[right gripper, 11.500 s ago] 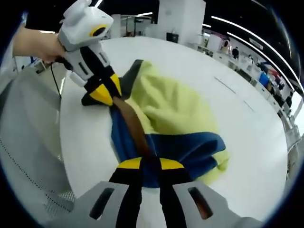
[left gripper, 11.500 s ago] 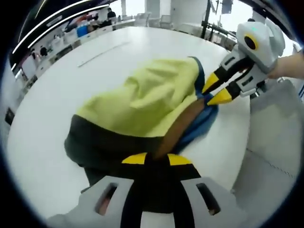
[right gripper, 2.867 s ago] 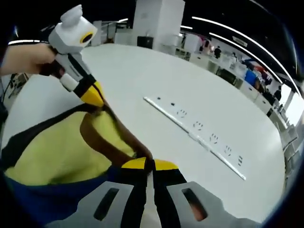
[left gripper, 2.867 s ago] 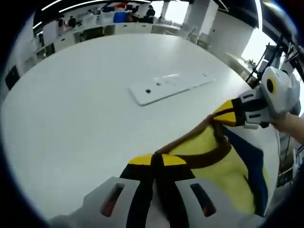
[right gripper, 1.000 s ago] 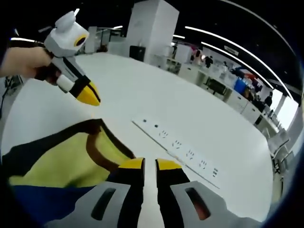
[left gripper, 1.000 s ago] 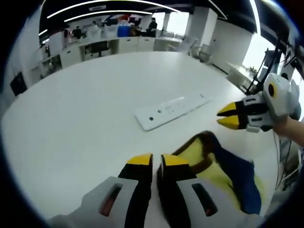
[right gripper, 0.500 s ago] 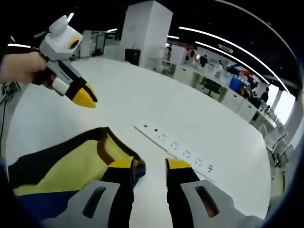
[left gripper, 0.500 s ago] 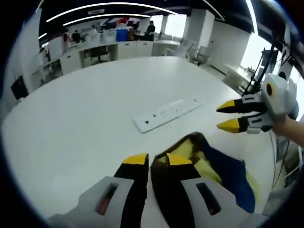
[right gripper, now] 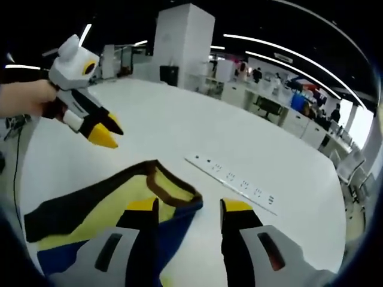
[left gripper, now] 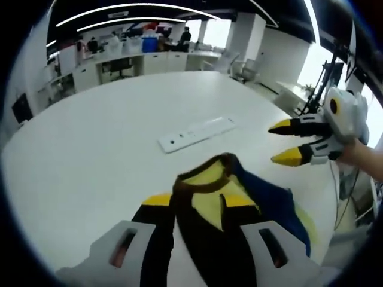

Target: Fold the garment on the visible template until the final outline fits inside the template.

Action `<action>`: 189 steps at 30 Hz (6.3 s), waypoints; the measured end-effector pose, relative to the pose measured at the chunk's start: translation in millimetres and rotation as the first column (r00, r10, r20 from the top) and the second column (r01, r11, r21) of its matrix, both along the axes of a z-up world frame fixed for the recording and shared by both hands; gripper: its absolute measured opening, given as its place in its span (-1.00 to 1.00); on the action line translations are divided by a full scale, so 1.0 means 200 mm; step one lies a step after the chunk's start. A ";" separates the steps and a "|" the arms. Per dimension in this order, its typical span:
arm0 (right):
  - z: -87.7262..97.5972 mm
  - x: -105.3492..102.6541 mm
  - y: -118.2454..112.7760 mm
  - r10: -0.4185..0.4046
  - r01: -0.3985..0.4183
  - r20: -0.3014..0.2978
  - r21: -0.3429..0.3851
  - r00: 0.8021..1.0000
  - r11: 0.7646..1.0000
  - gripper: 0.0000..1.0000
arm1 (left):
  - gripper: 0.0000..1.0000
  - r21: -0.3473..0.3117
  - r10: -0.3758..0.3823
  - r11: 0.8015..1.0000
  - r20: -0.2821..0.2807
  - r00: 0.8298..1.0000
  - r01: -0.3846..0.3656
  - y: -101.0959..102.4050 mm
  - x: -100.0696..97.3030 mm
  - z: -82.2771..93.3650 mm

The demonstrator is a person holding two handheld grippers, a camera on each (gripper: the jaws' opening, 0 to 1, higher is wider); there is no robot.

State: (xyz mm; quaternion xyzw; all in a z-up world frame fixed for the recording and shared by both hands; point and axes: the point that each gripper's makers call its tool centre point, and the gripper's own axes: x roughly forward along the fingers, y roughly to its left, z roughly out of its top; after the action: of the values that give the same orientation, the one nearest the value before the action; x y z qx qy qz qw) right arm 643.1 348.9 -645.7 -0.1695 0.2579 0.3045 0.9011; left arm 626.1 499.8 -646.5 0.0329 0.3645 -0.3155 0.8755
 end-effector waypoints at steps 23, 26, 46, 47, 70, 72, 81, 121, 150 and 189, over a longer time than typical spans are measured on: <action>0.27 -0.61 -0.05 -0.035 0.032 0.039 0.073 0.999 0.997 0.47 | 0.36 0.013 -0.055 0.998 0.054 0.997 0.054 0.05 -0.51 0.17; 0.30 -0.68 -0.05 -0.038 0.034 0.046 0.086 0.998 0.996 0.53 | 0.43 0.005 -0.057 0.998 0.054 0.997 0.057 0.05 -0.59 0.19; 0.40 -1.03 -0.10 -0.048 0.040 0.057 0.135 0.997 0.990 0.74 | 0.81 -0.020 -0.109 0.994 0.096 0.989 0.111 0.03 -1.03 0.32; 0.40 -1.05 -0.10 -0.050 0.042 0.053 0.140 0.997 0.989 0.74 | 0.83 -0.018 -0.111 0.993 0.103 0.988 0.113 0.03 -1.05 0.32; 0.32 -1.40 -0.23 -0.088 0.095 -0.046 0.172 0.995 0.980 0.99 | 0.99 -0.052 -0.061 0.997 0.056 0.997 0.064 0.14 -1.41 0.30; 0.31 -1.44 -0.26 -0.102 0.110 -0.053 0.173 0.993 0.979 0.99 | 0.99 -0.048 -0.056 0.997 0.054 0.997 0.059 0.16 -1.44 0.29; 0.27 -1.59 -0.36 -0.152 0.161 -0.059 0.175 0.987 0.971 0.99 | 0.99 -0.047 -0.017 0.999 0.009 1.000 0.017 0.23 -1.57 0.23; 0.18 -1.84 -0.40 -0.158 0.176 -0.129 0.142 0.979 0.974 0.99 | 0.99 -0.073 0.034 0.997 -0.034 0.999 -0.036 0.30 -1.78 0.20; 0.03 -1.84 0.06 0.095 -0.064 -0.210 0.146 0.973 0.987 0.55 | 0.98 -0.044 0.065 0.997 -0.053 0.996 -0.068 0.35 -1.78 0.17; -0.25 -1.87 0.50 0.251 -0.213 -0.310 0.151 0.917 0.965 -0.19 | 0.96 -0.070 0.088 0.993 -0.130 0.988 -0.097 0.41 -1.79 0.04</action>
State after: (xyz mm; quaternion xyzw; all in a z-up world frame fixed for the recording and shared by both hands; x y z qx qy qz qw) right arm 269.4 449.8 -695.0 -0.0941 0.3637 0.4472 0.8117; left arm 267.1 581.6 -637.9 -0.0377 0.4080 -0.2897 0.8650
